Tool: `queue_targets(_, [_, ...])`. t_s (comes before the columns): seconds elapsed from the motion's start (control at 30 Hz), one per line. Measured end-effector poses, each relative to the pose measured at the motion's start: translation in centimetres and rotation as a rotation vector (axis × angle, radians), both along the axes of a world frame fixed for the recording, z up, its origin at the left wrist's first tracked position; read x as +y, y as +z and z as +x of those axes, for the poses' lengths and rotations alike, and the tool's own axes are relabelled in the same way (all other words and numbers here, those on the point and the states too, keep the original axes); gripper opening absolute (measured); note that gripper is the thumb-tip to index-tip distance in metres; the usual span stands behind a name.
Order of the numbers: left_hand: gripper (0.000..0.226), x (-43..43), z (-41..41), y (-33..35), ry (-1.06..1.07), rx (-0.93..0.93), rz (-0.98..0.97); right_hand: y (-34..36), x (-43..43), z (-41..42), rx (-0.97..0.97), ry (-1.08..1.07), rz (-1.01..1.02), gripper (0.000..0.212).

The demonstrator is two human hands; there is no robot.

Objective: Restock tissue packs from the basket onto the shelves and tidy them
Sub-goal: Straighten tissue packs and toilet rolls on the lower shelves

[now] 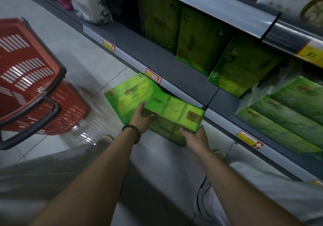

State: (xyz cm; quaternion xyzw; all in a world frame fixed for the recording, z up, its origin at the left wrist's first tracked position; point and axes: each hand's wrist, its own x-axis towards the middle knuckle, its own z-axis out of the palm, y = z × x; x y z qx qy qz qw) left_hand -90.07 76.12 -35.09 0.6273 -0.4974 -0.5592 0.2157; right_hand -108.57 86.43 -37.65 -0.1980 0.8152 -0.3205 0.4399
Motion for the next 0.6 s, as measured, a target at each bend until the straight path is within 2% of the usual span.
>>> queue_targets(0.13, [0.045,-0.8,-0.7,2.0,0.036,0.003,-0.119,2.1,-0.7,-0.9,0.035,0.007,-0.052,0.058])
queue_targets(0.23, [0.034,-1.9,-1.2,5.3,0.109,0.126,-0.151,6.7,-2.0,-0.9,0.111,-0.018,-0.102,0.062])
queue_targets(0.3, [0.031,-3.3,-1.9,7.7,0.136,0.161,-0.217,10.1,-3.4,-0.8,0.225,-0.049,-0.133,0.056])
queue_targets(0.43, [0.044,-7.3,-3.6,11.8,0.153,0.242,-0.355,15.6,-7.1,-1.7,0.335,-0.059,-0.291,0.057])
queue_targets(0.6, [0.066,-13.5,-5.8,13.6,0.022,0.184,-0.434,16.8,-12.1,-4.0,0.304,-0.058,-0.335,0.063])
